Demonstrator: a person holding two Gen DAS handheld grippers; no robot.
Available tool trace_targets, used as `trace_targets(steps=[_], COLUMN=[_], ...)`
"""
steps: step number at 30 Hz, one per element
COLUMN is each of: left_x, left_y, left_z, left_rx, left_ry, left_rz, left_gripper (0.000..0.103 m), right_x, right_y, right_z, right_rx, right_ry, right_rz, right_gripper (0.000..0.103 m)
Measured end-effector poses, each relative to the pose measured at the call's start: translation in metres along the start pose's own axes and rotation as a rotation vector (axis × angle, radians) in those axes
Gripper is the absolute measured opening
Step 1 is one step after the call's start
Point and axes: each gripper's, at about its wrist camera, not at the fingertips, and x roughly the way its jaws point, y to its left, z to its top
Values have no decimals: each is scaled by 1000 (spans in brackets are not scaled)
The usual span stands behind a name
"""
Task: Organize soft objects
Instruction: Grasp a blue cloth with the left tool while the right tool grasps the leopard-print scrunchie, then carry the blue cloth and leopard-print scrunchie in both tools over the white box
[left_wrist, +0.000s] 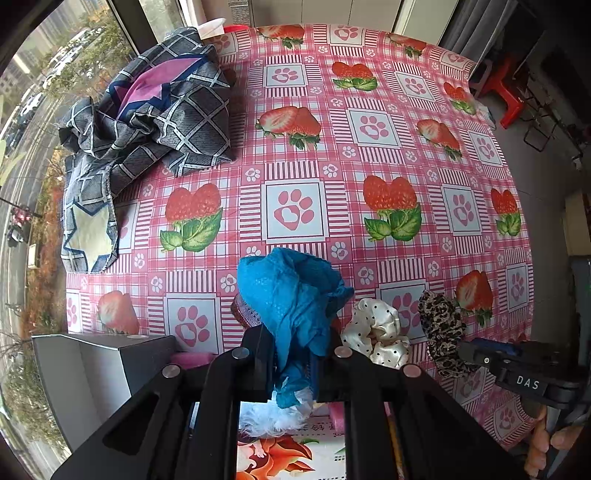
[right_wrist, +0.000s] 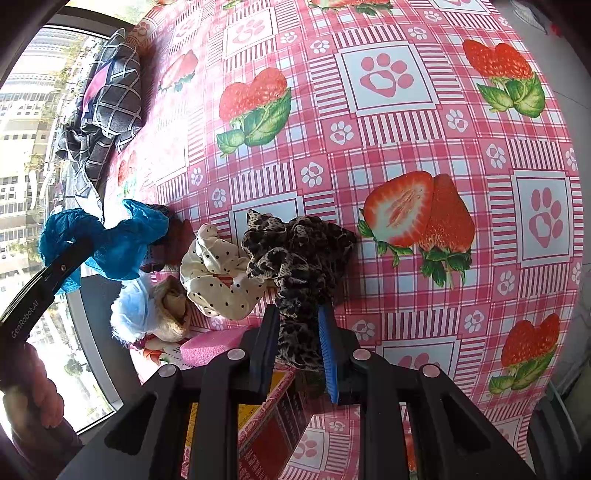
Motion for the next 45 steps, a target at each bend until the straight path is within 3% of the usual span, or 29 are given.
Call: trace_targets(steps=[5, 7, 8, 9, 13, 16, 17, 18, 20, 34, 45], left_x=[-17, -22, -25, -27, -33, -38, -39, -41, -43, -83, -108], left_y=[4, 5, 5, 6, 7, 6, 5, 5, 3, 5, 23], left_z=[-10, -14, -15, -16, -20, -23, -24, -25, -27, -65, -117], left_rx=[-2, -3, -5, -6, -20, -20, -17, -14, -9, 12, 29], left_ry=[-27, -34, -37, -40, -46, -51, -54, -58, -60, -102, -97], left_rz=[-16, -20, -22, -23, -25, -26, -23, -19, -9, -13, -28], left_gripper=[15, 15, 15, 15, 15, 15, 15, 15, 15, 15, 15], right_x=[10, 23, 27, 32, 58, 68, 66, 66, 62, -57, -85], right_y=[7, 15, 17, 20, 30, 35, 38, 38, 36, 47, 86], right_z=[0, 5, 6, 7, 14, 17, 16, 16, 16, -25, -88], right_rx=[-19, -36, -52, -76, -130, -146, -160, -165, -137, -126, -132], right_ry=[8, 22, 13, 3, 38, 34, 23, 33, 35, -162, -201], right_rz=[-52, -95, -115, -131, -162, -234, -248, -243, -216, -80, -59], right_gripper=[27, 39, 59, 66, 66, 60, 39, 27, 23, 23, 23])
